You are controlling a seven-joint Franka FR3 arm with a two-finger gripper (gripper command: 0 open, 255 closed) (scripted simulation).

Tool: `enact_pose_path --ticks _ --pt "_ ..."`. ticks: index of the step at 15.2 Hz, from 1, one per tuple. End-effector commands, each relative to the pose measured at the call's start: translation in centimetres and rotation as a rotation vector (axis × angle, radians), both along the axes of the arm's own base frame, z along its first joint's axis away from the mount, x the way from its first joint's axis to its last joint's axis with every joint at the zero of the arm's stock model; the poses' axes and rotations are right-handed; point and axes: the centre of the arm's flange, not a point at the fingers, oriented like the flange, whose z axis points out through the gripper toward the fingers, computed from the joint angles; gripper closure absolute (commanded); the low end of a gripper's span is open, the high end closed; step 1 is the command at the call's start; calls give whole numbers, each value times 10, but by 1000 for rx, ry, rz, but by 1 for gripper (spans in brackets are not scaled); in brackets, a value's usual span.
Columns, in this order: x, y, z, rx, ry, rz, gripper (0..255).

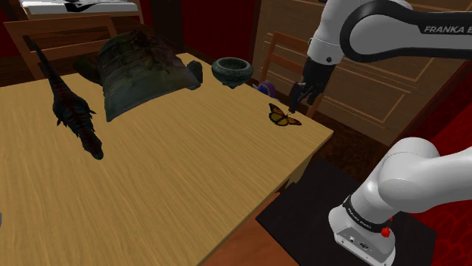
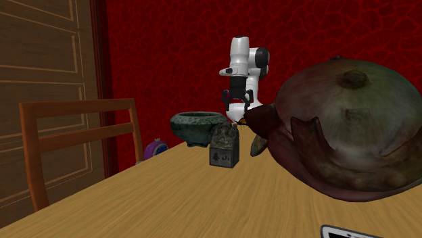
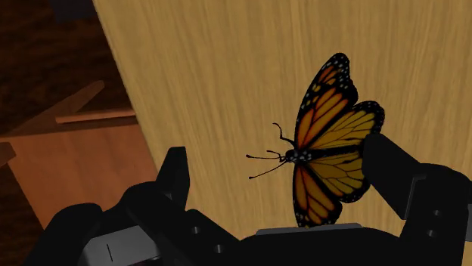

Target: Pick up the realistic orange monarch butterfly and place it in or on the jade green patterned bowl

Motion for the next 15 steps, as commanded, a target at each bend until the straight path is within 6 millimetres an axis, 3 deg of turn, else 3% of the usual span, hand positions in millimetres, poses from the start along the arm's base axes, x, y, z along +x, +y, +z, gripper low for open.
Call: enact_pose_path --ticks 1,3,10,15 --pt "-2 25 -8 -1 -43 12 0" --pt "-3 41 -12 -2 -69 20 0" --pt "3 40 -52 -2 -69 20 0" --pt "3 40 -52 -2 -69 20 0"
